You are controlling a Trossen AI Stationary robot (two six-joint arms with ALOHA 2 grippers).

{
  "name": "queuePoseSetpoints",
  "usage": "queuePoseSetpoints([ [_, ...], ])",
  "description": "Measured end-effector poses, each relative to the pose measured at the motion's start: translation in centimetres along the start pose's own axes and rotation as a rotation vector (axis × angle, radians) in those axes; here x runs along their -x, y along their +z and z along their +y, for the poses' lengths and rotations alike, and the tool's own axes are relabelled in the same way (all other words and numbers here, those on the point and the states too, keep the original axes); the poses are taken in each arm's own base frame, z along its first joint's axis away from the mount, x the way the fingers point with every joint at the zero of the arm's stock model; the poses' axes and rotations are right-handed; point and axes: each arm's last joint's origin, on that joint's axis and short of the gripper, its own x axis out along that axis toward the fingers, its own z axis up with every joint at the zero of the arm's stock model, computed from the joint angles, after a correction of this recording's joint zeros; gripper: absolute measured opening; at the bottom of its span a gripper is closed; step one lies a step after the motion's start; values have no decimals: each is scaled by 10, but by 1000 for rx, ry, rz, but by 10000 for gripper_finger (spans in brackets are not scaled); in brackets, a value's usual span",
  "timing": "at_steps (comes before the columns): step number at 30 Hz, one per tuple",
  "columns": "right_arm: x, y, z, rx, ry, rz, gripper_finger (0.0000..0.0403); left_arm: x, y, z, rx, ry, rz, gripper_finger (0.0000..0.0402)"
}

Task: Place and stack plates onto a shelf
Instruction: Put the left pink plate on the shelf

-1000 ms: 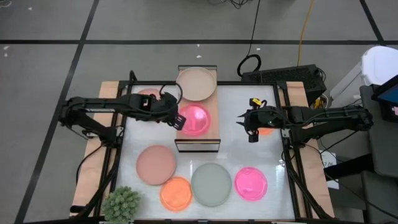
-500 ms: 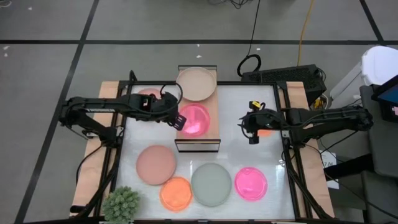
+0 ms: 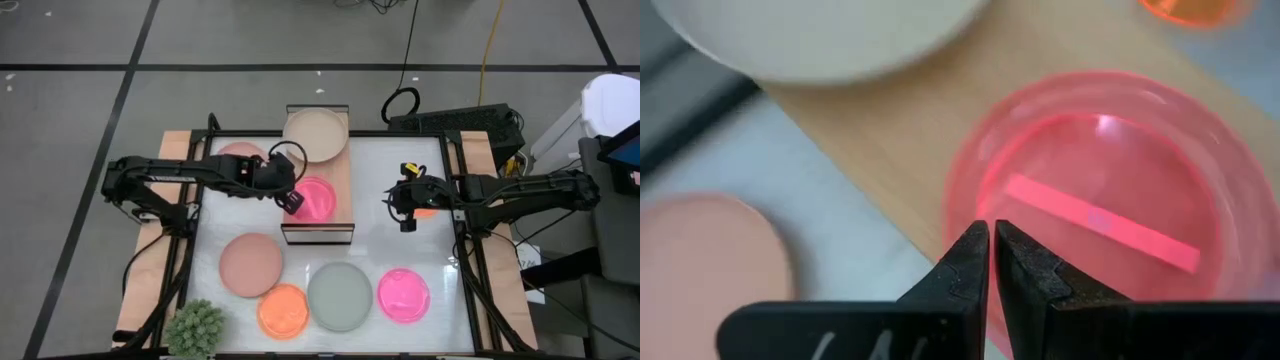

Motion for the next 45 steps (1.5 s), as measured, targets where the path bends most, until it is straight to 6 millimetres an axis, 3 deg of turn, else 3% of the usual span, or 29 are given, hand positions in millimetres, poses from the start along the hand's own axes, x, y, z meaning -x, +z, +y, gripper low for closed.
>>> queuePoseSetpoints([
  [8,0,-1,0,-3,3,9,93,30,-10,-8,-173,5,-125,28],
  [13,0,-2,1,-19,10,23,93,50,-36,-26,-536,7,-126,28],
  [17,0,-3,2,-28,52,24,93,54,-58,-29,-665,78,-101,28],
  [20,0,-3,3,-40,81,16,93,47,-74,-28,-671,115,-59,26],
  [28,0,-2,3,-71,83,7,93,4,-101,-20,-700,124,-17,24],
  [38,0,-2,3,-49,82,3,93,-14,-91,-1,-649,-26,-57,23],
  [45,0,-1,3,-43,81,2,93,-17,-81,-5,-643,-116,-104,23],
])
